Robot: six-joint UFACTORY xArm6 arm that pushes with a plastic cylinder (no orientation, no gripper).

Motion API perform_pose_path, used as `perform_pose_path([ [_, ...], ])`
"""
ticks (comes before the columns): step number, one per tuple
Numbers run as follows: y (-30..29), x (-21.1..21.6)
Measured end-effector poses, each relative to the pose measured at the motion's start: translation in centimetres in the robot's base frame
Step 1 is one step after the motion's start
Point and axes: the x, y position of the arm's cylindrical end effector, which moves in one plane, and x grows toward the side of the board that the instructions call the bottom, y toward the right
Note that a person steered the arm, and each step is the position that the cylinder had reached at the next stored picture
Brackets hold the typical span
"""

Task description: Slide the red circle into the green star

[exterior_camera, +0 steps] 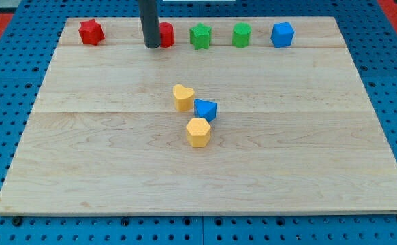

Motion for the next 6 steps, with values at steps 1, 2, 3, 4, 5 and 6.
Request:
perform_pose_path([
  [1, -3.3, -1.9],
  [2, -2.2, -2.9],
  [3, 0.8, -2.8],
  [4, 3.6, -2.7],
  [5, 6.3, -2.1],
  [6, 8.0, -1.5],
])
